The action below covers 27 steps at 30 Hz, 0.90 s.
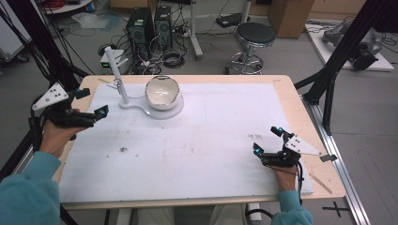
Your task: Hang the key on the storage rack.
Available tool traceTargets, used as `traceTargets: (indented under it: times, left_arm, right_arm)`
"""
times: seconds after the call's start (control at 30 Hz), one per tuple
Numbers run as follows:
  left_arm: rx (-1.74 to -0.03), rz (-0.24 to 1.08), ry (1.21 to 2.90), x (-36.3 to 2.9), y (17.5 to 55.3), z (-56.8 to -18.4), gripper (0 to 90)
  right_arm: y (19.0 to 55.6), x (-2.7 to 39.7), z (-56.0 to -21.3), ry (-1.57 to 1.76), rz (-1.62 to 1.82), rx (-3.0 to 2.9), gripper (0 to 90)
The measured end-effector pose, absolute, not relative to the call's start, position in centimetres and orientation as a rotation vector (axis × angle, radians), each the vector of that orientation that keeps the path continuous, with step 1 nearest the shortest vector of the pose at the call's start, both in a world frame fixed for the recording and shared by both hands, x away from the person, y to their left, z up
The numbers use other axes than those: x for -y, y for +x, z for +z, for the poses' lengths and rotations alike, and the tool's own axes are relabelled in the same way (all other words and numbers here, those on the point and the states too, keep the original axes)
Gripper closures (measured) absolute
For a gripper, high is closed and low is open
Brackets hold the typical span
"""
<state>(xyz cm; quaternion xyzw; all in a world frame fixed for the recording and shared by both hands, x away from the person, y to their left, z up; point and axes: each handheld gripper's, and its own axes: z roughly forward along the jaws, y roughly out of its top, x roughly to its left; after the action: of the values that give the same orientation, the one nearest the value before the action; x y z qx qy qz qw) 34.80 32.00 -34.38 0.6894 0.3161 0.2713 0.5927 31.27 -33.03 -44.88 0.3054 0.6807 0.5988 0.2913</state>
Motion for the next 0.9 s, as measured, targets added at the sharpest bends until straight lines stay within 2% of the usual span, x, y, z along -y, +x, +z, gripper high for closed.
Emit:
traceTargets:
  times: [0.4,0.63,0.9]
  left_arm:
    - [-0.721,0.626,1.505,-29.9,30.6,-41.8,1.7]
    - [-0.753,0.63,1.445,-29.5,29.1,-44.5,1.7]
    - [-0.715,0.659,1.441,-28.9,28.3,-46.0,1.7]
  right_arm:
    - [31.2,33.0,-44.9,0.819,1.594,-1.813,0.7]
    - [31.3,33.0,-44.9,0.815,1.595,-1.809,0.7]
    - [31.3,33.1,-44.9,0.828,1.604,-1.81,0.7]
